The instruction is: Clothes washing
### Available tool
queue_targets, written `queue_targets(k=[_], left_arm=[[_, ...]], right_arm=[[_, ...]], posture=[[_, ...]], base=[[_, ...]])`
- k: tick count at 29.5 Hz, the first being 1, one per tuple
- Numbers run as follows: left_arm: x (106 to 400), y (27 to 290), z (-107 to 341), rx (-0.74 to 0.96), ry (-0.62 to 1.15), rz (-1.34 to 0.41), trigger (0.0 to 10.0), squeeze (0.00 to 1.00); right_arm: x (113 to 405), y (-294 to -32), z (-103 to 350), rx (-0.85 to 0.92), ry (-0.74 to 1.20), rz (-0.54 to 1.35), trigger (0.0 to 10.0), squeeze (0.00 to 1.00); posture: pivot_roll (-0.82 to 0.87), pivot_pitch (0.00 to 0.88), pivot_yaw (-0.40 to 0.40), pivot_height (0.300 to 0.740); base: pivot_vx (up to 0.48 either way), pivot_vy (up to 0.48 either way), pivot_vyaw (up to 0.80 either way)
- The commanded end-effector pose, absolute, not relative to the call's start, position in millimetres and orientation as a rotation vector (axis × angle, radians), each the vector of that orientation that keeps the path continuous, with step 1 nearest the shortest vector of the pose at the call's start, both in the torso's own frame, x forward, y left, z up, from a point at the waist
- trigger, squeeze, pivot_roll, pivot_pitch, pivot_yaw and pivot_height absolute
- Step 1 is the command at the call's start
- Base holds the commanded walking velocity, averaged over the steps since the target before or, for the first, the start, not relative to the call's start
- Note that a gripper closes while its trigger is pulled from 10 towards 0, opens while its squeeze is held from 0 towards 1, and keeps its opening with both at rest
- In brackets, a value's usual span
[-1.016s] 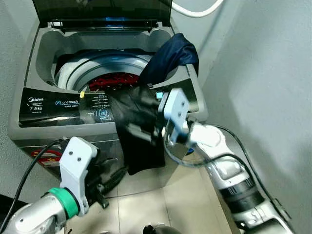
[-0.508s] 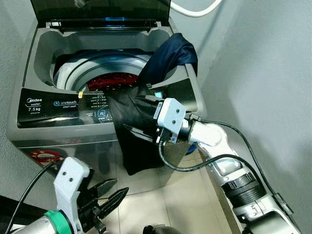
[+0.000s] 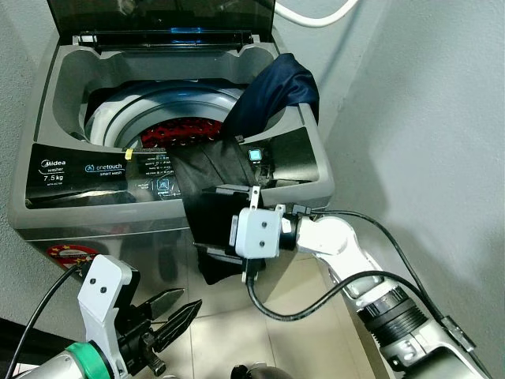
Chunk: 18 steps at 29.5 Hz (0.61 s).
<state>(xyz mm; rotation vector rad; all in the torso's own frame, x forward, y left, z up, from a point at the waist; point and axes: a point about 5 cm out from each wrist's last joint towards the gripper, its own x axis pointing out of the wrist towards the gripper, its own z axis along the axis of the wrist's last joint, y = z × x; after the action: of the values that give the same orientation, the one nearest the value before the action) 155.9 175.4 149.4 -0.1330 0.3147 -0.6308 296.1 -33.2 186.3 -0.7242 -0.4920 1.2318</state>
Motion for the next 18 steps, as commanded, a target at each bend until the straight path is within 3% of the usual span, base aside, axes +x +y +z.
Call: queue_targets(k=[1,12,13,14,15,16,17,18], left_arm=[[155,177,146,-0.154,0.331,-0.629,10.0,0.0],[159,177,148,-0.153,0.312,-0.627,10.0,0.0],[159,177,148,-0.153,0.312,-0.627,10.0,0.0],[159,177,148,-0.154,0.312,-0.627,10.0,0.0],[159,177,148,-0.154,0.312,-0.627,10.0,0.0],[159,177,148,-0.155,0.312,-0.628,10.0,0.0],[160,176,148,-0.155,0.312,-0.628,10.0,0.0],[160,176,148,-0.156,0.312,-0.629,10.0,0.0]], right_arm=[[297,-32,180,-0.725,-0.488,1.206,10.0,0.0],[309,-29,171,-0.731,-0.462,1.09,10.0,0.0],[310,-29,170,-0.731,-0.458,1.086,9.0,0.0],[311,-29,169,-0.733,-0.456,1.078,5.9,0.0],[311,-30,169,-0.735,-0.454,1.075,3.5,0.0],[312,-30,168,-0.736,-0.453,1.072,3.5,0.0],[313,-30,168,-0.74,-0.452,1.067,0.0,0.0],[313,-30,167,-0.743,-0.453,1.064,0.0,0.0]], posture=[[0.14,0.083,-0.032,0.74],[0.15,0.087,-0.031,0.74],[0.15,0.088,-0.031,0.74],[0.15,0.089,-0.031,0.74],[0.15,0.089,-0.031,0.74],[0.15,0.089,-0.031,0.74],[0.15,0.09,-0.031,0.74],[0.15,0.09,-0.031,0.74]], base=[[0.0,0.0,0.0],[0.0,0.0,0.0],[0.0,0.0,0.0],[0.0,0.0,0.0],[0.0,0.0,0.0],[0.0,0.0,0.0],[0.0,0.0,0.0],[0.0,0.0,0.0]])
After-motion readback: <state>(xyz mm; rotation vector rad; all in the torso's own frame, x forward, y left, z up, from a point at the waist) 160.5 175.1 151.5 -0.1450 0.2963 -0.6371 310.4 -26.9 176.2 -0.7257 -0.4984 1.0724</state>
